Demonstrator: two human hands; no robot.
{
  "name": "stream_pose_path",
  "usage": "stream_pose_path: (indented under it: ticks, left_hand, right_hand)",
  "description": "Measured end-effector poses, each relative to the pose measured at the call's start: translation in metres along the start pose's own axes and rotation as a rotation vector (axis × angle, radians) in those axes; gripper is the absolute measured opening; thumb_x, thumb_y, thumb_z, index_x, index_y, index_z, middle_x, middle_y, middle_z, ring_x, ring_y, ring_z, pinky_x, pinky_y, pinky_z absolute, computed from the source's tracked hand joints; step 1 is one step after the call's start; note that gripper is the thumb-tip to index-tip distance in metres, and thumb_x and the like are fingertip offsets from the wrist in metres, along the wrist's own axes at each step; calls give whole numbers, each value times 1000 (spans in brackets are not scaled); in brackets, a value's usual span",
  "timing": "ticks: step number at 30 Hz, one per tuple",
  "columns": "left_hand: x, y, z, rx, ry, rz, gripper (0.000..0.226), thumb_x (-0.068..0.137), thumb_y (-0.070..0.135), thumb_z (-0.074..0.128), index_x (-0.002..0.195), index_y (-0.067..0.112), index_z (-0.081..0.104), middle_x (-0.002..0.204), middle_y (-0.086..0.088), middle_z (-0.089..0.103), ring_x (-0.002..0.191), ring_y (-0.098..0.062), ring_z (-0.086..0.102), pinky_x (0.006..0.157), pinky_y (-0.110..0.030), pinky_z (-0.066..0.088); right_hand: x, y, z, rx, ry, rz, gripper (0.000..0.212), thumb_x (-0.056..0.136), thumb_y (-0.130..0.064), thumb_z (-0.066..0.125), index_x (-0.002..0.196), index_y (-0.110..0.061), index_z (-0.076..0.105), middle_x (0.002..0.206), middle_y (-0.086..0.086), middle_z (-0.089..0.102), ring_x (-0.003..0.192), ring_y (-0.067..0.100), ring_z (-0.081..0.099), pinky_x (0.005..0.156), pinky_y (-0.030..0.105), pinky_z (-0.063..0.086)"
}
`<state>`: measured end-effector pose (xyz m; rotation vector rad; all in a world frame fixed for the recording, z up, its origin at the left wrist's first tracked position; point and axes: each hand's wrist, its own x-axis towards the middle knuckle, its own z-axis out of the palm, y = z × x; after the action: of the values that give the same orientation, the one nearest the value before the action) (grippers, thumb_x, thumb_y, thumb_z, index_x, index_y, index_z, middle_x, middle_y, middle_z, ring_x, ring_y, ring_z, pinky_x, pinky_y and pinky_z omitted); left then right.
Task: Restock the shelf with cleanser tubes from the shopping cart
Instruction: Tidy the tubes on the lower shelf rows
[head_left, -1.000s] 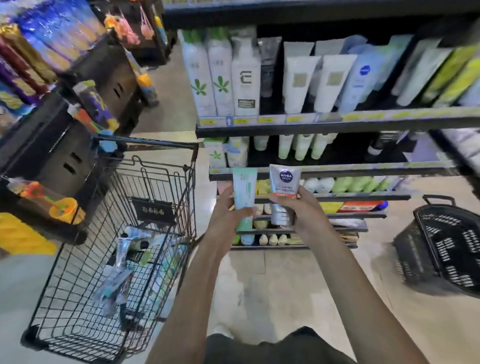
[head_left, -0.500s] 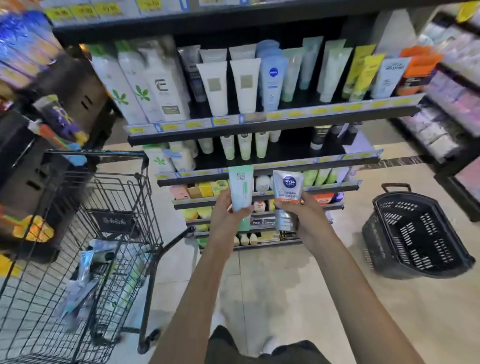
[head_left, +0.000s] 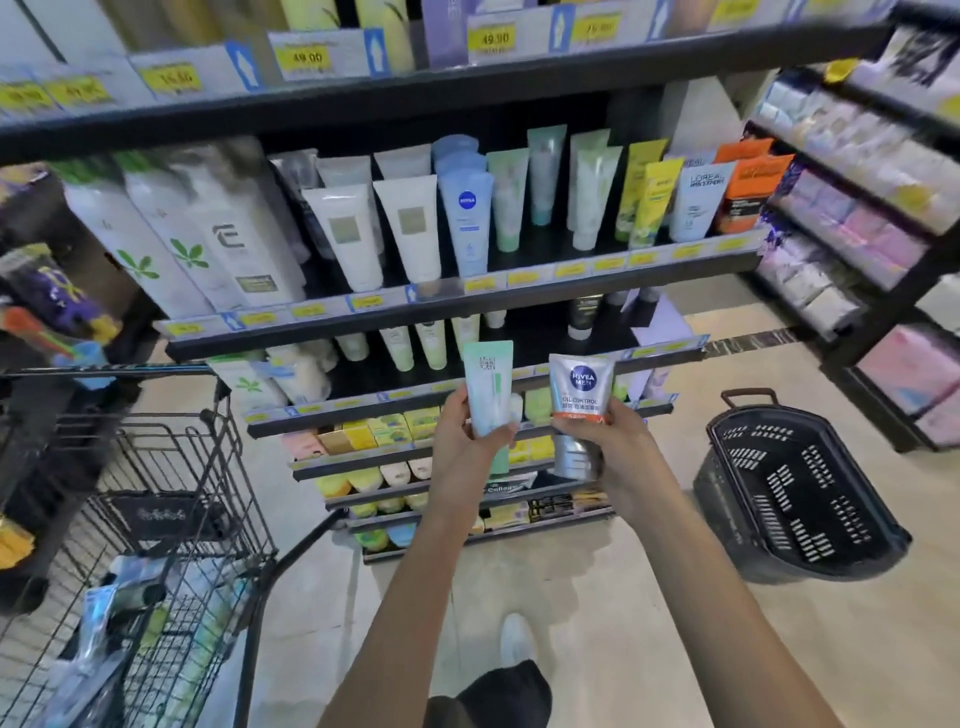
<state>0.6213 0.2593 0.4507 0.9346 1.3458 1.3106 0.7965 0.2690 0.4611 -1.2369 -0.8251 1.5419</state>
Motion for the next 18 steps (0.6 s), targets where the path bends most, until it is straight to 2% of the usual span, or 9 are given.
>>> stream_pose_path:
  ticks: [2,5,7,10,13,18]
  left_hand:
    - [15,9,13,4,-4,41,60,85,4,80,131,34,57,117,18,71,108,-12,69,79,-29,61]
    - [40,21,32,19,8,103,61,88,7,79,135,35,54,121,19,68,108,-3,68,82,-24,60]
    - [55,30,43,29,19,144,60,88,9,80,132,39,53,122,19,68,110,-2,67,85,-22,58]
    - [81,38,54,54,33,188,59,88,10,80,134,34,52,126,13,67,114,-5,66,94,-28,58]
    - [104,44,63,111,57,241,61,86,16,81,138,27,51,128,11,67,117,-5,65,99,-37,57]
    - [126,59,83,173,131,298,56,86,25,81,135,33,53,126,11,65,115,-5,63,98,-37,57]
  right_hand:
    - [14,-12,-5,-16,14,-11,50,76,-8,87,122,-13,66,107,11,78,98,30,73,102,58,51]
    - [36,-33,-10,-34,27,-10,58,72,-11,89,125,-13,65,106,12,77,100,35,73,99,64,54]
    - [51,-48,-12,-46,29,-24,53,77,-8,86,126,-13,64,108,11,78,103,36,73,98,57,56]
    - [71,-68,-13,-49,9,-57,51,80,-8,84,127,-14,64,113,9,77,108,32,72,95,47,58]
    - [87,-83,-11,-40,-3,-86,47,82,-8,83,126,-14,65,113,7,77,107,28,73,95,47,57]
    - [107,-100,-12,-29,-40,-114,45,84,-6,81,126,-15,65,115,7,77,106,24,73,95,43,56]
